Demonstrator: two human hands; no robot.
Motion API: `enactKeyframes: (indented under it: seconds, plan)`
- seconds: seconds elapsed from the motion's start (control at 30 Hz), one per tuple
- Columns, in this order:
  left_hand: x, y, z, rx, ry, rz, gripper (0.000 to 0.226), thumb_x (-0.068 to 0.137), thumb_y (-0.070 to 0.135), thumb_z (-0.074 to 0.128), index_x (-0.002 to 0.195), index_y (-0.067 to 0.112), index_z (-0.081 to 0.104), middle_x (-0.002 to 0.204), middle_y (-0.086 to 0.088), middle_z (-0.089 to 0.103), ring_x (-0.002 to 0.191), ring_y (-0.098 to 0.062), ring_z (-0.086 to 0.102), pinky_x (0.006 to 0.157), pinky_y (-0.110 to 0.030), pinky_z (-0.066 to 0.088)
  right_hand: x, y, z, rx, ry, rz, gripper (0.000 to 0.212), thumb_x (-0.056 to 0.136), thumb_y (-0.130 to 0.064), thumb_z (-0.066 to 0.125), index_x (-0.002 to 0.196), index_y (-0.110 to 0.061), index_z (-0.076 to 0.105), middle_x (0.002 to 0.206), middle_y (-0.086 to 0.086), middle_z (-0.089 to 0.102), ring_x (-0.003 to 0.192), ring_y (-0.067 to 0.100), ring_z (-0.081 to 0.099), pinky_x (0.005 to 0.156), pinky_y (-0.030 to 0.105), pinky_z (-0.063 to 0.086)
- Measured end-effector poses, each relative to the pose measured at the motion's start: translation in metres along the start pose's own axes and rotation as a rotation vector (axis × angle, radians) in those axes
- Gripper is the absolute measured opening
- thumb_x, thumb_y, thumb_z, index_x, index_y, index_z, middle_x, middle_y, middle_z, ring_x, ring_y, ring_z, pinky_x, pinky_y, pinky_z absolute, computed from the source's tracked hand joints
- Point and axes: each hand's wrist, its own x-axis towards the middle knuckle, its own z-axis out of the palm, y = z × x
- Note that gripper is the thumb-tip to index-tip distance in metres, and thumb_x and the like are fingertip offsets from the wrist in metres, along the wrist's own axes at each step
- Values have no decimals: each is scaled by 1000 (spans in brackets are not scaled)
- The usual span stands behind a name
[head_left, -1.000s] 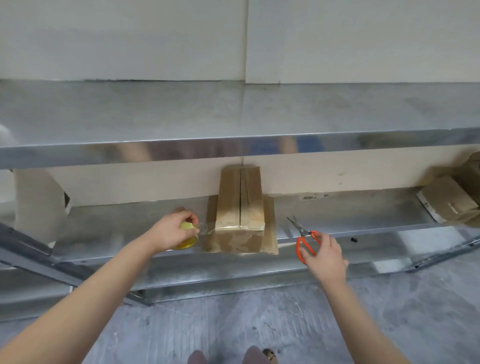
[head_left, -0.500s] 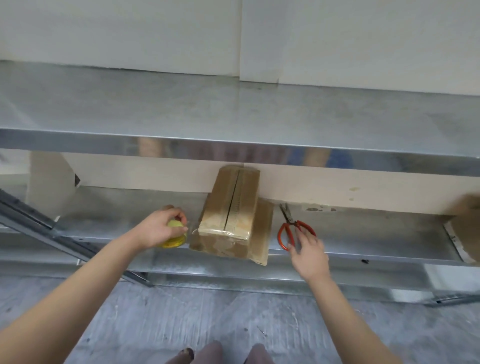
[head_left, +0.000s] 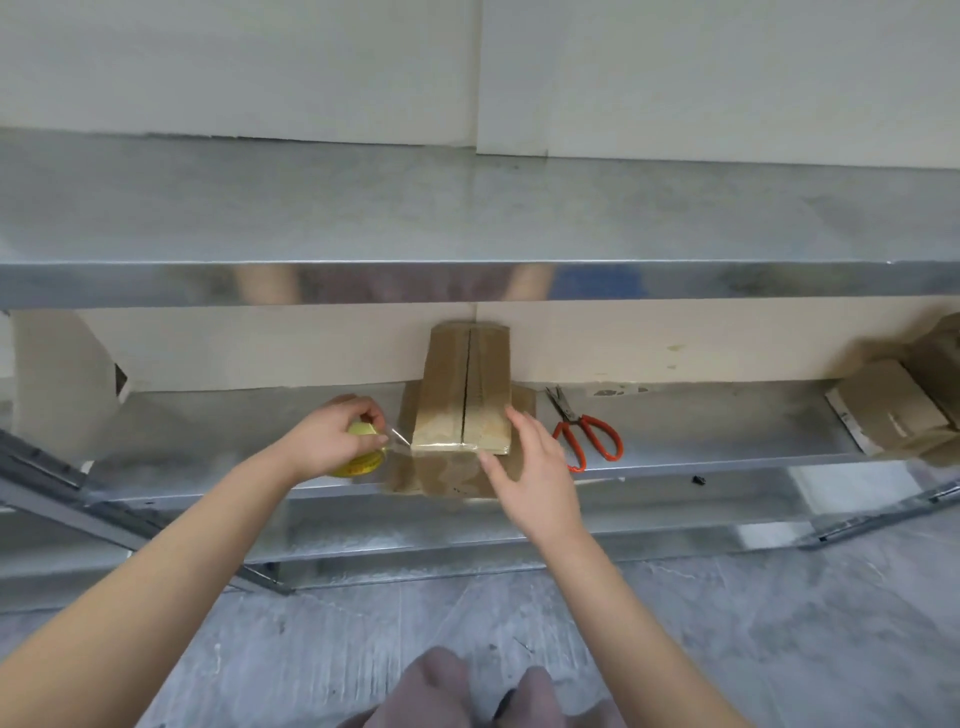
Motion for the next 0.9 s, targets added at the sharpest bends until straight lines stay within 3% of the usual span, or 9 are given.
enactKeyframes:
  seconds: [0.13,0.27,0.4,0.6,0.73,0.9]
  plan:
    - [1,-4,-1,-38,-5,18,6,88,29,66,90,24,62,99,2,59,92,-17,54,71,-25,37,3,-19,24,132,44,123,61,91,-48,59,146,-31,37,152,-5,38,141,13,33,114,32,31]
    - [0,-11,-3,-68,25,62,8,87,26,67,83,20,63,95,0,62,89,-16,55,72,-24,34,10,-24,32,404,107,290,56,88,-26,69,138,-33,46,139,-13,47,133,9,40,102,23,30]
    - [2,-21,-4,-67,12,132,10,86,23,70,82,17,63,93,-4,61,87,-19,54,69,-23,32,11,-26,39,449,119,324,55,88,-23,69,137,-35,47,134,-17,46,126,3,38,102,24,30]
    - [10,-54,-15,165,4,153,6,87,20,66,89,15,63,98,-5,56,95,-25,55,82,-31,42,9,-25,42,418,124,320,54,91,-22,66,140,-32,45,146,-11,45,136,9,38,107,26,29]
    - [9,-62,-30,53,36,164,6,87,15,67,86,18,62,93,-2,55,92,-20,54,74,-21,31,9,-23,38,348,92,296,57,92,-28,65,143,-32,41,149,-8,42,138,11,35,109,27,28]
    - [-4,-49,-30,-102,0,214,7,90,17,62,96,16,58,103,-3,52,96,-17,49,77,-21,31,-3,-28,39,133,122,226,59,94,-41,59,147,-29,35,153,-1,35,143,16,29,113,31,26]
